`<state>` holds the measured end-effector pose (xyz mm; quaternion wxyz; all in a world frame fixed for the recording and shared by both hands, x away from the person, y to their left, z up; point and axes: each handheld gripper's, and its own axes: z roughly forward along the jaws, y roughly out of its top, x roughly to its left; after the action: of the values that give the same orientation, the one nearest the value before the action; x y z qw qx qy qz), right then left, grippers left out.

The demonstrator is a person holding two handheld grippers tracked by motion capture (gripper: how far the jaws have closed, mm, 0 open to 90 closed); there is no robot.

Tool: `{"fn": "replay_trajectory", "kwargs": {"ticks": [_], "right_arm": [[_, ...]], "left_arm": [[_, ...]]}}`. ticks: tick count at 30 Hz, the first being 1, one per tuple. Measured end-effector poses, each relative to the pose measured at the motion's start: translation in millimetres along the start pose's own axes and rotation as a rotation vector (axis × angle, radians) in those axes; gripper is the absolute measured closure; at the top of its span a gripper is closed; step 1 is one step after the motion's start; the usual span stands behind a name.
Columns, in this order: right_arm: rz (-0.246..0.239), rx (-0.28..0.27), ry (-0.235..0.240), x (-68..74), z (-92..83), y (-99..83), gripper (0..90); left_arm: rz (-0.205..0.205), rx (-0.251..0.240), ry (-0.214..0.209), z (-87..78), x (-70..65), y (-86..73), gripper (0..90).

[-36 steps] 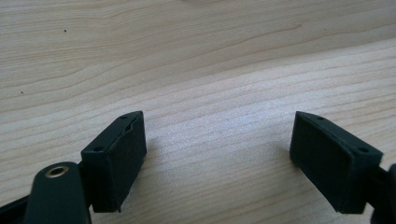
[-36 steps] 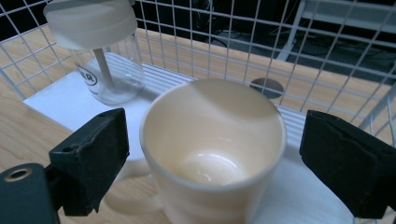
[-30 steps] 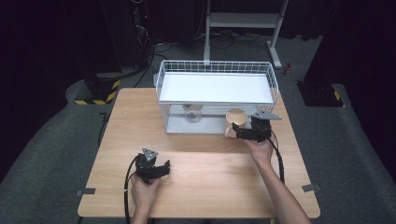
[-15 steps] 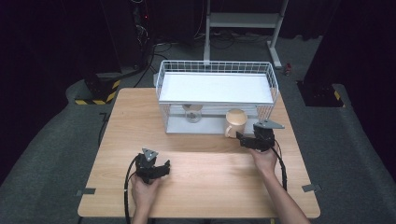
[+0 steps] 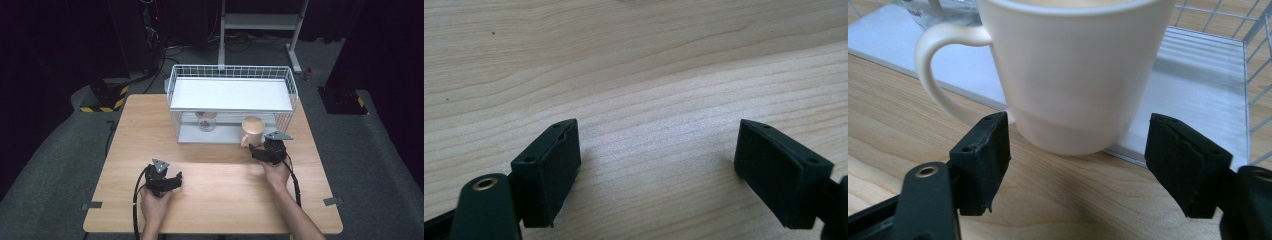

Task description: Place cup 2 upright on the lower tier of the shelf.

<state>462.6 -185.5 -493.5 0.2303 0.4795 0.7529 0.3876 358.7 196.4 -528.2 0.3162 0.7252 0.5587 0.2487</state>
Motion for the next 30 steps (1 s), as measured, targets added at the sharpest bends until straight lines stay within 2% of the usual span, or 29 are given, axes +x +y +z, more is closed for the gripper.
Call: {"fn": "replay_trajectory", "kwargs": {"ticks": [4,12,19,24,30], "right_arm": [[0.004,0.003,-0.008,0.7,0.6,1.3,27.9],[-0.022,0.008,-0.011,3.1,4.7,3.5,29.5],[-0.011,0.023,-0.011,3.2,10.9,3.0,31.3],[-0.011,0.028,-0.016,3.6,12.5,10.1,31.4],[0.02,0.028,-0.004,1.0,19.4,17.9,32.8]], "left_arm": [[0.0,0.0,0.001,-0.1,-0.1,-0.1,19.3],[-0.001,0.0,0.0,-0.1,-0.1,-0.1,19.3],[-0.001,0.0,0.0,-0.1,-0.1,-0.1,19.3],[0.0,0.0,0.0,-0.1,0.0,0.0,19.3],[0.0,0.0,0.0,-0.1,0.0,-0.1,19.3]]}}
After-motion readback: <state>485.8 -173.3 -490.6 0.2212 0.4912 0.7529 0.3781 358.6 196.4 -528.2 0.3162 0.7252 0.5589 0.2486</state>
